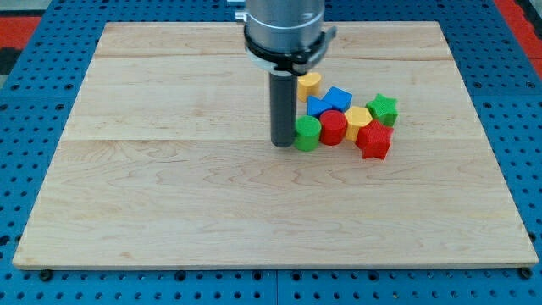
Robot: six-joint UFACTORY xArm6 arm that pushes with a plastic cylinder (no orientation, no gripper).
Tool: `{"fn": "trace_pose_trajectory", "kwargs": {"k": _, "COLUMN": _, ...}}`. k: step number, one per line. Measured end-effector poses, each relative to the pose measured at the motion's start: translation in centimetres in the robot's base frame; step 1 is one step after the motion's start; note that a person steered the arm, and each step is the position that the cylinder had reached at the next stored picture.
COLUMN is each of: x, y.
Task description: Push green circle into red circle
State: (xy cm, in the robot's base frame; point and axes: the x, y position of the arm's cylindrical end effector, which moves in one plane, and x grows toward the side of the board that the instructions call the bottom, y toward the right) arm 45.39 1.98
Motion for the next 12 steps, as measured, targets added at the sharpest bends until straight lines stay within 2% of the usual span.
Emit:
{"fn": "trace_pose_trajectory", "kwargs": {"k": 3, "x": 0.4, "y": 1.0}}
{"fn": "trace_pose_trajectory", "kwargs": {"k": 10, "x": 1.2, "y": 8.1}}
{"fn": "trace_pose_trajectory", "kwargs": {"k": 11, "x": 3.8, "y": 7.1}}
{"fn": "trace_pose_trajectory", "kwargs": {"k": 12, "x": 5.9, "y": 10.2}}
